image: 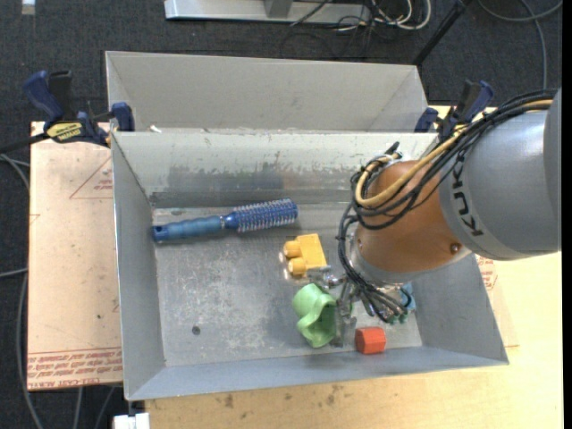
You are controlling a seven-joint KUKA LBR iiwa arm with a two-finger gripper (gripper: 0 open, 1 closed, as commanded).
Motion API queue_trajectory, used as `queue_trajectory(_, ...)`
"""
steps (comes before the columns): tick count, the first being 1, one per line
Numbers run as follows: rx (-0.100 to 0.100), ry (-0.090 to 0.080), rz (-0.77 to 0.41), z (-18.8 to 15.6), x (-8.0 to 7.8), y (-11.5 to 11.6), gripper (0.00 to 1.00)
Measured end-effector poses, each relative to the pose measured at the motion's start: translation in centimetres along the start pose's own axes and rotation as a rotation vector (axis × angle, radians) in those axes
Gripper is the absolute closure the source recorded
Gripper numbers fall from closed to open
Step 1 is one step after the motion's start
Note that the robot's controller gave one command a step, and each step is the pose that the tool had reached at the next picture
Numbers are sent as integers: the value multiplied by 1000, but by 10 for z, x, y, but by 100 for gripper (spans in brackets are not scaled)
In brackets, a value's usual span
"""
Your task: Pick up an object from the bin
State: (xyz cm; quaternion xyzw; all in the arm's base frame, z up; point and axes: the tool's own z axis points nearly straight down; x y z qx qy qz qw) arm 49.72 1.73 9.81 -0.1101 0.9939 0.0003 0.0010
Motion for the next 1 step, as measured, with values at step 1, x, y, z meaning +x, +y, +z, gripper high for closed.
queue_trajectory(1, 1, -4, 0, -40, -2, 0, 100)
